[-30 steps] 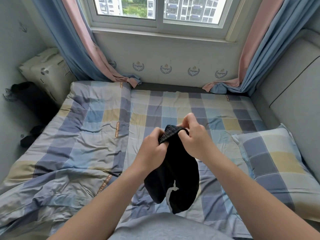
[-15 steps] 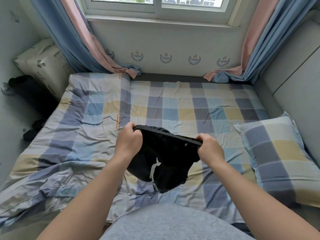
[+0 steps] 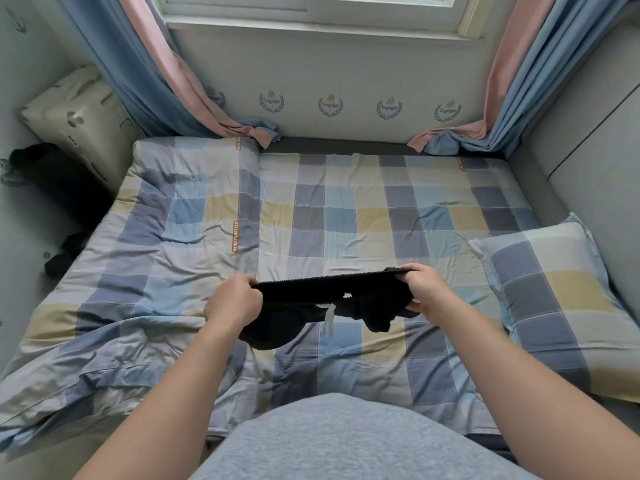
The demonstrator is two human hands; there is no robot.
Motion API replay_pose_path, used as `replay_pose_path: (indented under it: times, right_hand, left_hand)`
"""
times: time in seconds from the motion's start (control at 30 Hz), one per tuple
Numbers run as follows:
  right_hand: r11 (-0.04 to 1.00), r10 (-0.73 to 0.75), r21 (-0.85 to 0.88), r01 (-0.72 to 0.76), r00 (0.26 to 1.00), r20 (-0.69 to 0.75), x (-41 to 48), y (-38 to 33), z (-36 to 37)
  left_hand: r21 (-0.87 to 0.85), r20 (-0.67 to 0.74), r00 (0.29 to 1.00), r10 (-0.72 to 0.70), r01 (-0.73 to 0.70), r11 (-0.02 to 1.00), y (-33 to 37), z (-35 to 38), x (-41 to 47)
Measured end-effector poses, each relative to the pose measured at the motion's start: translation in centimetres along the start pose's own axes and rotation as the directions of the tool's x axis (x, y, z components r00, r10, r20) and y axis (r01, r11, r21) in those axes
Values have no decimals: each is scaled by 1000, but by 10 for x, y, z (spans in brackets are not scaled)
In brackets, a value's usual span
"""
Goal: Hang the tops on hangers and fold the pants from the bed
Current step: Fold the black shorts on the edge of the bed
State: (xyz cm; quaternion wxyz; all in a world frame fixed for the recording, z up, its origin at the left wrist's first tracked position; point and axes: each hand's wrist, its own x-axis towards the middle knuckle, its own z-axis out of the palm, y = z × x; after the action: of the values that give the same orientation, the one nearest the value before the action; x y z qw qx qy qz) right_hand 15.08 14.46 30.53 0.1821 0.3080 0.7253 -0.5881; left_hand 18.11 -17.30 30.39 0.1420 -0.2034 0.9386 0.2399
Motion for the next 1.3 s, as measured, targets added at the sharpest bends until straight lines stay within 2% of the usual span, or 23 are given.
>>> replay_pose_path:
  times: [0.07,0.1,0.17,0.2,0.27,0.37,0.47,0.6,0.67,0.7,0.77,0.83,0.87,0.97,1.03,1.1,1.13,1.2,1.3]
  right_hand:
    - [978,-103,-185,94,994,-41,1,-1,-4]
    - [941,-169,-306,144,984,-55,1,-1,-8]
    - [866,-236,-465,182,970,-60,-1,-3,-14]
    - [857,-238,-480,185,970,-51,-2,-4,-17]
    - [911,-170,-384,148,985,-23,-5,-7,-19]
    - [990,-18,-138,30,996,87,-15,-10,-22]
    - [999,-33,43,24,971,237,-22,-14,-30]
    - [957,-80,289,-41,915,396,-28,-13,-46]
    - [932,-124,359,-52,884,451,-29,-12,-51]
    - [929,-144,368,-40,878,458,-30,-11,-52]
    - [954,-186,294,62,891,415,-33,-10,-49]
    - [955,-295,77,285,905,308,-36,-8,-44]
    - [930,-352,-7,368,896,270,-37,-7,-41]
    - [868,-459,-103,485,865,200,-39,-6,-36]
    - [789,-537,-270,551,833,132,-37,-5,-36]
    - [697,-612,-413,586,787,84,-37,-4,-36]
    - [677,-636,-422,603,768,76,-38,-5,-36]
    - [698,-641,-352,623,763,80,-43,-8,-36]
    - [722,-626,-323,612,777,73,-47,-12,-35]
  left_hand:
    - [-76,54,998,13,-9,997,0,-5,3]
    - [-181,81,997,4,11,983,-1,-6,6]
    - [-427,169,985,-34,104,898,0,-8,7]
    - [-513,212,977,-36,143,847,1,-11,7]
    - [-589,267,964,-7,169,790,-2,-14,8]
    - [-685,304,951,52,180,706,-10,-19,7]
    - [-784,352,923,155,200,588,-18,-23,9]
    - [-819,394,858,330,165,549,-25,-30,6]
    - [-790,338,875,348,62,610,-26,-29,3]
    - [-736,277,900,337,-27,676,-25,-28,2]
    - [-624,120,942,312,-173,762,-21,-27,0]
    - [-579,12,946,324,-257,774,-18,-25,0]
    - [-552,-28,940,341,-299,778,-17,-25,-1]
    - [-367,-167,921,353,-390,844,-14,-22,-1]
    - [-289,-233,911,340,-398,870,-13,-23,-1]
    - [-407,-197,909,366,-416,813,-11,-25,-4]
    - [-478,-166,912,375,-407,778,-10,-26,-6]
    - [-562,-140,921,364,-377,737,-7,-27,-8]
    - [-603,-139,940,312,-330,726,-3,-27,-8]
